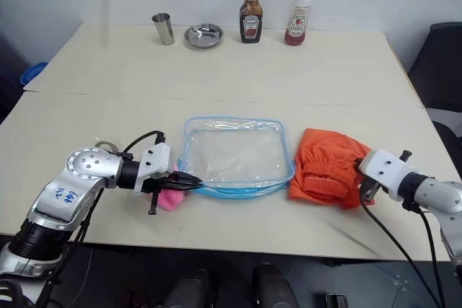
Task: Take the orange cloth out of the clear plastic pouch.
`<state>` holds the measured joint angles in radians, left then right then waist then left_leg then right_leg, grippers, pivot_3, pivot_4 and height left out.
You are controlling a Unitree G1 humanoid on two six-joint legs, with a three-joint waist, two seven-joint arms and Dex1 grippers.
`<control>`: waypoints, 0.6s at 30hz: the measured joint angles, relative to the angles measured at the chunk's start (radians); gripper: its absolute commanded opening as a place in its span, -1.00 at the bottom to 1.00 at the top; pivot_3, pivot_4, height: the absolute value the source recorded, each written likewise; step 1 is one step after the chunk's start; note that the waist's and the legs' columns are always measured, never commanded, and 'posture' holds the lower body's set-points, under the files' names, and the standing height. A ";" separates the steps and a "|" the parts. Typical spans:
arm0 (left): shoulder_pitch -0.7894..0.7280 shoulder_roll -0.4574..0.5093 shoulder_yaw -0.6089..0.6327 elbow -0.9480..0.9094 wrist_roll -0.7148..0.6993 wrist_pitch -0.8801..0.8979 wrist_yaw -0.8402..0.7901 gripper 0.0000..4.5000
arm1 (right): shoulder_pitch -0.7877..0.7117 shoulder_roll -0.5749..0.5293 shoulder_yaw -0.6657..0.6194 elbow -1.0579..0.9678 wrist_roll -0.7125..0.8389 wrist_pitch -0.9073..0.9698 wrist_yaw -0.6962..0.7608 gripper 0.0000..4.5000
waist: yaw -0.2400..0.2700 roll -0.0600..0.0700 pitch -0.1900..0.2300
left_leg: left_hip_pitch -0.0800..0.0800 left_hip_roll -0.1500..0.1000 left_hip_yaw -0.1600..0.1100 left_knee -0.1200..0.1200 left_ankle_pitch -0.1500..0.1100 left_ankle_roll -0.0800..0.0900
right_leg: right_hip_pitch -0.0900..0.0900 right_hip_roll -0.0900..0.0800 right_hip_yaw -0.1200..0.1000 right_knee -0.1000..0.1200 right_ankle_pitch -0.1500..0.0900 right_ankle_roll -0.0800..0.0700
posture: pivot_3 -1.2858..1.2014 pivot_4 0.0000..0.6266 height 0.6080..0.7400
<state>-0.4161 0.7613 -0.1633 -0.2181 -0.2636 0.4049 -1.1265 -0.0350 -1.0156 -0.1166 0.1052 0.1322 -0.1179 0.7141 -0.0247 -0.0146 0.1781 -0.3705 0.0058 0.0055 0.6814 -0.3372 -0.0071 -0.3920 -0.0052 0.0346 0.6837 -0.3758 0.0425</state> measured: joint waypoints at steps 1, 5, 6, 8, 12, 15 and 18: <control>0.000 0.005 0.000 0.001 0.004 0.000 0.001 -1.00 | -0.001 0.006 0.000 0.010 -0.019 0.010 -0.014 -0.98 | -0.001 0.000 0.000 | 0.000 0.000 0.000 0.000 0.000 0.000 | 0.000 0.000 0.000 0.000 0.000 0.000 | 0.03 -0.52 1.00; 0.000 0.015 0.000 0.008 0.017 -0.003 0.001 -1.00 | -0.023 0.010 -0.007 0.094 -0.074 0.035 -0.061 -0.98 | -0.004 0.000 0.000 | 0.001 0.000 0.000 0.000 0.000 0.000 | 0.000 0.000 0.000 0.001 0.000 0.000 | 0.03 -0.52 1.00; 0.000 0.015 0.000 0.011 0.018 -0.004 0.001 -1.00 | -0.032 0.010 -0.011 0.122 -0.083 0.034 -0.070 -0.98 | -0.005 0.000 0.000 | 0.001 0.000 0.001 0.000 0.000 0.000 | 0.000 0.000 0.001 0.001 0.000 0.000 | 0.03 -0.52 1.00; -0.001 0.015 0.000 0.027 0.023 -0.013 0.004 -1.00 | -0.055 0.010 -0.014 0.203 -0.110 0.029 -0.089 -0.98 | -0.004 0.000 0.000 | 0.001 0.000 0.001 -0.001 0.000 0.000 | 0.000 0.000 0.000 0.001 0.000 0.000 | 0.03 -0.52 1.00; -0.007 0.013 0.000 0.036 0.031 -0.025 0.010 -1.00 | -0.069 0.021 -0.037 0.248 -0.090 0.076 -0.077 -0.98 | -0.004 0.000 0.000 | 0.001 0.000 0.001 0.000 0.000 0.000 | 0.000 0.000 0.001 0.001 0.000 0.000 | 0.03 -0.52 1.00; -0.007 0.002 -0.001 0.035 0.029 -0.023 0.011 -1.00 | -0.024 0.051 -0.077 0.191 -0.039 0.124 -0.048 -0.98 | -0.002 0.000 0.000 | 0.001 0.000 0.000 -0.001 0.000 0.000 | 0.000 0.000 0.000 0.001 0.000 0.000 | 0.03 -0.52 1.00; 0.001 0.000 0.000 0.029 0.016 -0.011 0.010 -0.90 | 0.081 0.052 -0.101 0.074 -0.025 0.089 -0.010 -0.73 | -0.003 0.000 0.000 | 0.001 0.000 0.000 -0.001 0.000 0.000 | 0.000 0.001 0.000 0.000 0.000 0.000 | 0.03 -0.52 1.00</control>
<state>-0.4154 0.7616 -0.1638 -0.1894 -0.2473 0.3943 -1.1165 0.0457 -0.9633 -0.2179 0.1790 0.1068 -0.0284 0.7038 -0.0280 -0.0147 0.1778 -0.3697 0.0061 0.0055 0.6803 -0.3372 -0.0072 -0.3919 -0.0045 0.0348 0.6840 -0.3758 0.0425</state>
